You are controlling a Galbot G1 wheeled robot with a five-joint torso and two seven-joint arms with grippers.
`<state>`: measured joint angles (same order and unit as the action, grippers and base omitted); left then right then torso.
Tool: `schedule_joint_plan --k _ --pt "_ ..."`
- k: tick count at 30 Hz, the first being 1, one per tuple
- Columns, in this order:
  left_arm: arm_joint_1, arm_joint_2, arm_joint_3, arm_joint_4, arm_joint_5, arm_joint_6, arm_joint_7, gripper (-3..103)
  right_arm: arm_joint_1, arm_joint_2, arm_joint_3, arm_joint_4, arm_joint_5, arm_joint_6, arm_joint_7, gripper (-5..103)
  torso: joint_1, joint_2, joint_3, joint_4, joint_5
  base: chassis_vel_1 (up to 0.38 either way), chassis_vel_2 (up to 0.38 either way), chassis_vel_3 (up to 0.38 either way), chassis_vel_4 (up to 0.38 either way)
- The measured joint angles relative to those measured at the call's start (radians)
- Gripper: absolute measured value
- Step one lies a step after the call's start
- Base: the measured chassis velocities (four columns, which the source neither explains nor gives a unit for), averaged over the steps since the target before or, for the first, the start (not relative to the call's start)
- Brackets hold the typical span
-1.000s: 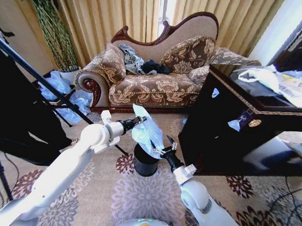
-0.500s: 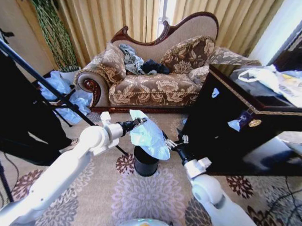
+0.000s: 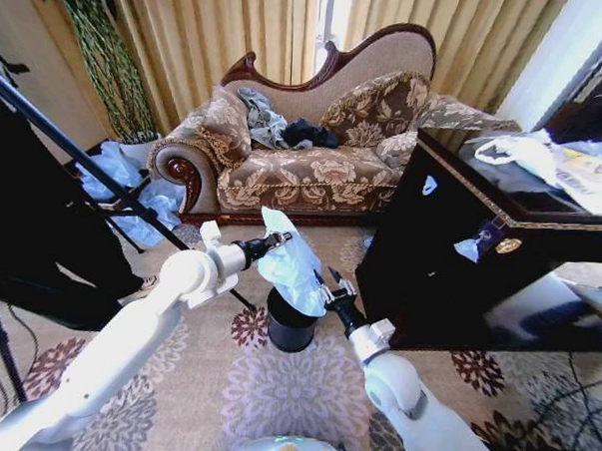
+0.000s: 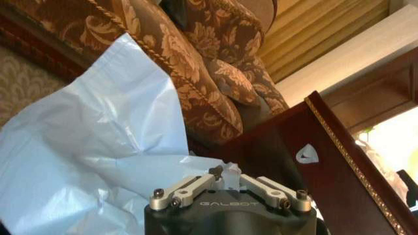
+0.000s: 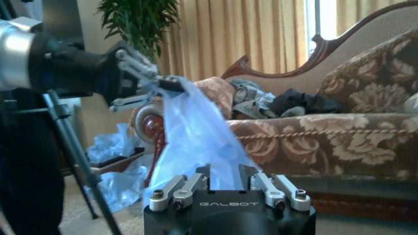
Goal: Place a garbage bag over the trash bin.
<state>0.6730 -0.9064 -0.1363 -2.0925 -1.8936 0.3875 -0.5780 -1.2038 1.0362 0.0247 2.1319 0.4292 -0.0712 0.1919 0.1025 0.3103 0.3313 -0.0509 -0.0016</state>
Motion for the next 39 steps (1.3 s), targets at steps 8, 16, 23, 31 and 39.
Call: schedule_joint_plan --k 8,16,23,31,39 --pt "-0.002 0.005 0.003 -0.005 -0.013 0.002 0.01 0 0.027 0.032 -0.05 -0.022 0.006 -0.003 -0.008 7 0.0 0.0 0.0 0.0001 0.0001 0.0 0.0 0.0 0.0" --pt "0.015 0.029 -0.008 -0.002 -0.008 0.013 0.027 0 0.007 -0.011 0.017 0.041 0.058 -0.025 -0.008 0 0.0 0.0 0.0 0.0001 -0.0001 0.0 0.0 0.0 0.0" --pt "-0.001 0.009 0.0 0.014 0.001 0.01 0.03 0 -0.006 -0.028 0.037 0.085 0.101 -0.041 0.004 0 0.0 0.0 0.0 0.0 0.0001 0.0 0.0 0.0 0.0" --pt "-0.002 0.013 0.012 -0.004 -0.005 0.011 0.03 0 0.041 -0.003 0.026 0.025 0.065 -0.007 0.033 0 0.0 0.0 0.0 0.0 0.0002 0.0 0.0 0.0 0.0" --pt "0.015 0.007 0.01 -0.01 0.003 0.009 0.033 0 0.076 -0.006 -0.005 0.016 0.066 -0.026 0.042 0 0.0 0.0 0.0 0.0002 -0.0001 0.0 0.0 0.0 0.0"
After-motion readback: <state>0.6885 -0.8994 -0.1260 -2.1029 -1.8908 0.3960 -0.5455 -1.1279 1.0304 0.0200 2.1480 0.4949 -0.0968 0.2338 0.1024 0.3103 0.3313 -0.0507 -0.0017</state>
